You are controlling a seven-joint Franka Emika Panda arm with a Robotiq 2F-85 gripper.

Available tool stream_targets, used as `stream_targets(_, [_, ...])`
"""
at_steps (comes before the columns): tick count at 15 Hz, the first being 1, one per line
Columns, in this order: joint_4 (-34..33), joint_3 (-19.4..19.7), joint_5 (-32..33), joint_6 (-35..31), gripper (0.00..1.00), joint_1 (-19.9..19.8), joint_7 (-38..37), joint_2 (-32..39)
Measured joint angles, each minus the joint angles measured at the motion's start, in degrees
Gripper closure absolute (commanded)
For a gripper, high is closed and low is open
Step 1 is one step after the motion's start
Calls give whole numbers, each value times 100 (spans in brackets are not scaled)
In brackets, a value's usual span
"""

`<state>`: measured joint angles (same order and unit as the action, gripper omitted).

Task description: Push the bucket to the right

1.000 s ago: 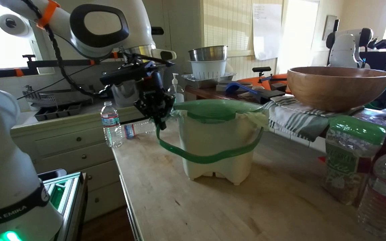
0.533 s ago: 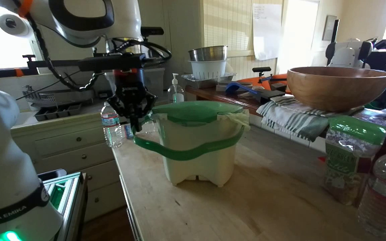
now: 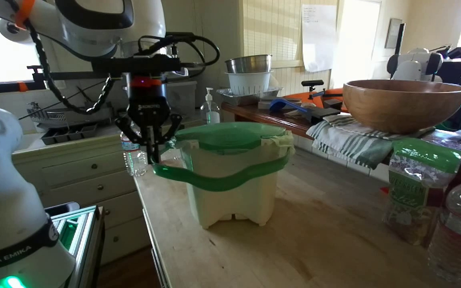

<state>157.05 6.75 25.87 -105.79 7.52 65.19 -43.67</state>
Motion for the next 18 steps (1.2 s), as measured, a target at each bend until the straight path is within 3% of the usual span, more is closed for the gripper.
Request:
stream_targets(7, [-207,-229,794,-18,97,37,902,526])
stream_targets(16, [-507,-332,1158,-359,97,211,2396,1086])
stream_targets(17, [-511,-359,1249,-378,88,211,2512,1114])
stream_targets(18, [-515,-385,1320,-389,88,209,2531,1141])
